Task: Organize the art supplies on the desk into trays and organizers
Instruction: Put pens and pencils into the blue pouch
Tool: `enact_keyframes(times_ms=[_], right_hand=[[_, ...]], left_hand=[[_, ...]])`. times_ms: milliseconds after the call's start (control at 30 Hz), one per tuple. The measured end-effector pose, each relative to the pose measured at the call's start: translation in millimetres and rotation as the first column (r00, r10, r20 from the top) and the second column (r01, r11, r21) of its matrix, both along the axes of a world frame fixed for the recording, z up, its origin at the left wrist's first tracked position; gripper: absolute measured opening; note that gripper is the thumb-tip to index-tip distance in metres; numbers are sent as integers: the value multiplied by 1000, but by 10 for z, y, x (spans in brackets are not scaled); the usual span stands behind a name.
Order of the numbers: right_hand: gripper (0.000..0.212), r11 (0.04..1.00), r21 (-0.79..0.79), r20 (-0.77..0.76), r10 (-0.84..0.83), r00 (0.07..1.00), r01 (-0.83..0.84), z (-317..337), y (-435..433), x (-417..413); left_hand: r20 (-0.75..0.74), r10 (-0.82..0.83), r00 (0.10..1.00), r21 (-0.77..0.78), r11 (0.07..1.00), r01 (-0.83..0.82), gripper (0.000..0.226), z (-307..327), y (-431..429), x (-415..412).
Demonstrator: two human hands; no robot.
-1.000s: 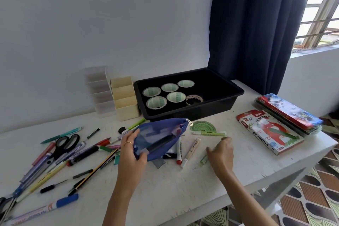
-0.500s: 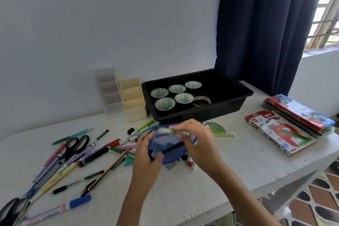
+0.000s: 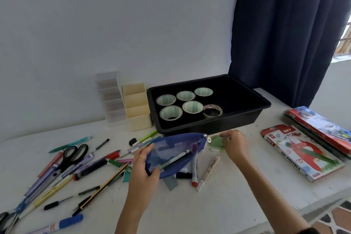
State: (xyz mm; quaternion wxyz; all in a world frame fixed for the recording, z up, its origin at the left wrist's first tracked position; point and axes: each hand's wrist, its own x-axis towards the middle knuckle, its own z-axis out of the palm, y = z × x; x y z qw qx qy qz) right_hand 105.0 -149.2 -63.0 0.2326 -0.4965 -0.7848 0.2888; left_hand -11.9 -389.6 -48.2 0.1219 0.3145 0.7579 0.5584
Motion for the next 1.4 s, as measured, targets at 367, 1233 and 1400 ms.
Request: enact_keyframes(times_ms=[367, 1233, 1400], right_hand=[[51, 955, -144, 375, 294, 879, -258, -223, 406, -181], [20, 830, 104, -538, 510, 671, -548, 436, -601, -207], [19, 824, -164, -290, 486, 824, -543, 136, -644, -294]], left_hand=[[14, 51, 999, -20, 999, -51, 61, -14, 235, 118], [36, 456, 889, 148, 878, -456, 60, 162, -383, 194], [73, 574, 815, 197, 793, -576, 57, 147, -600, 176]])
